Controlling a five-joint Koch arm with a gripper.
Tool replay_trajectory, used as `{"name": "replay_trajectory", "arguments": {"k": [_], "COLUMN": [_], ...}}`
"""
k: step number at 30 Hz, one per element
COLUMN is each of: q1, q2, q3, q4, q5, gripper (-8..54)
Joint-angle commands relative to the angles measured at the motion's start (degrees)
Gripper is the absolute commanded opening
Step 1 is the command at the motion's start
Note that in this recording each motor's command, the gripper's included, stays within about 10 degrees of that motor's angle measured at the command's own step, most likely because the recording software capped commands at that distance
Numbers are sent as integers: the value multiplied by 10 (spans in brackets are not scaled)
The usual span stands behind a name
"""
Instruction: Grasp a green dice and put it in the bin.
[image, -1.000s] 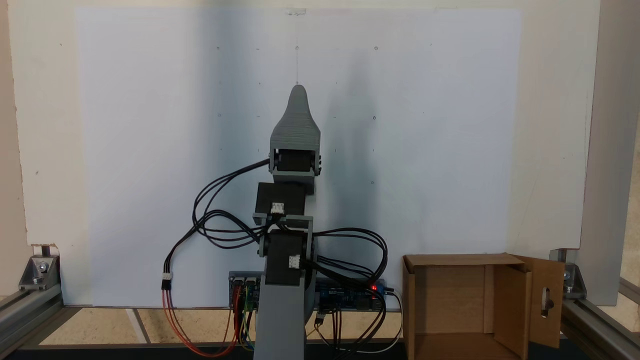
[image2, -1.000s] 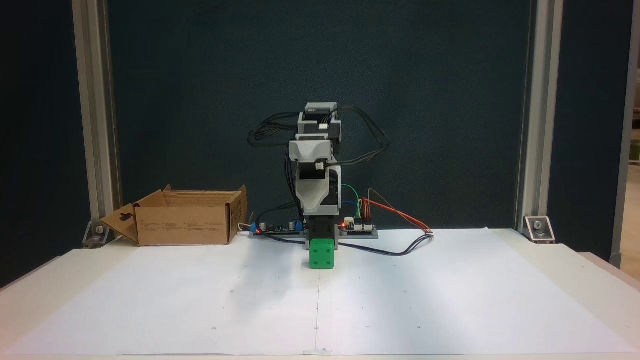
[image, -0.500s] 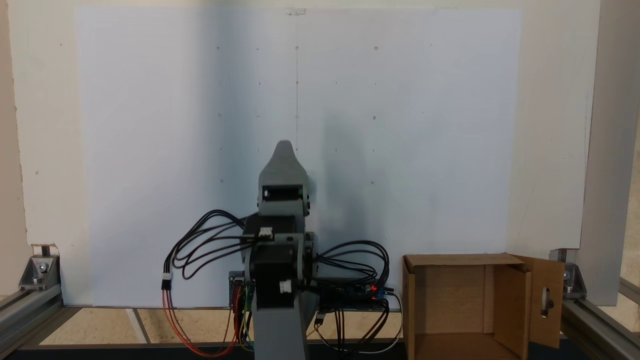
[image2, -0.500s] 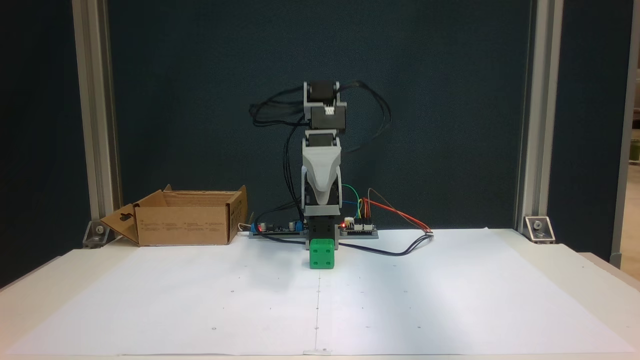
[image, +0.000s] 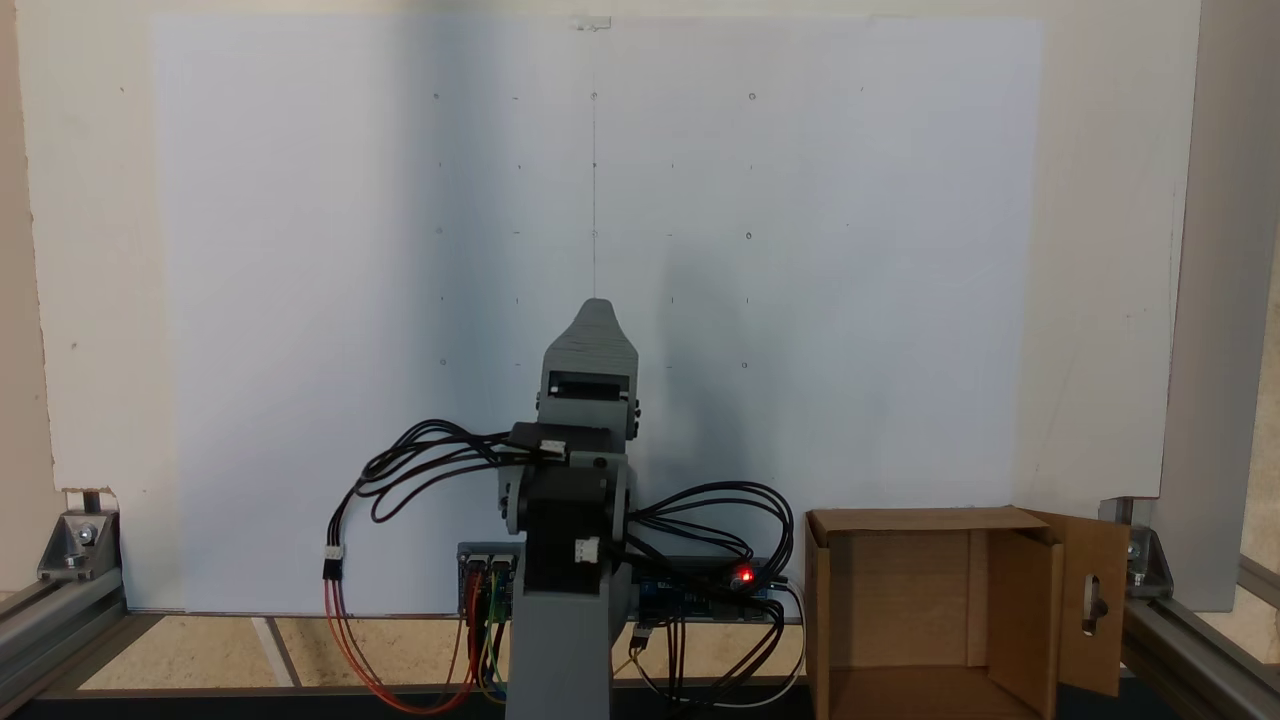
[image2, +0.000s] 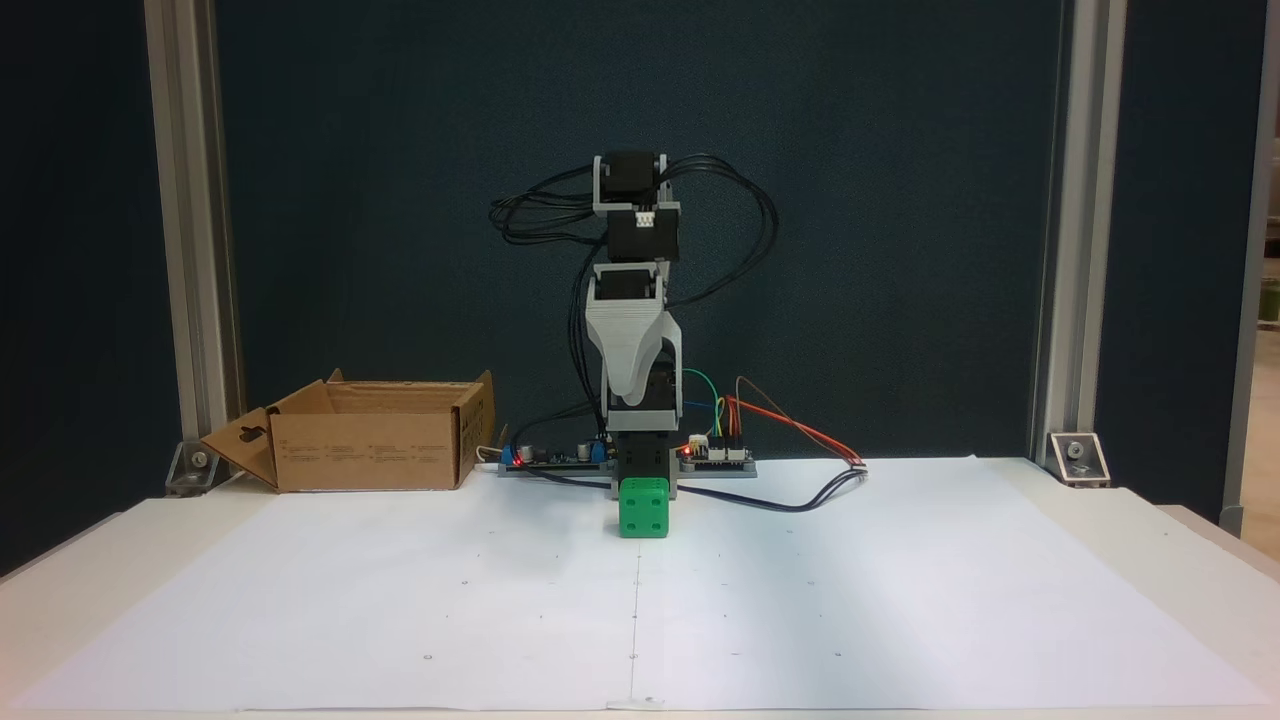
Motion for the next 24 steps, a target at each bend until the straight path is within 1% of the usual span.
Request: {"name": "replay_trajectory", "arguments": {"k": [1, 6, 14, 24], "q1": [1, -17, -35, -49], "q2": [1, 8, 49, 54], "q3": [-19, 5, 42, 95], "q4": [5, 4, 4, 2], "q5": [-14, -14, -14, -14], "gripper": [439, 439, 439, 439]}}
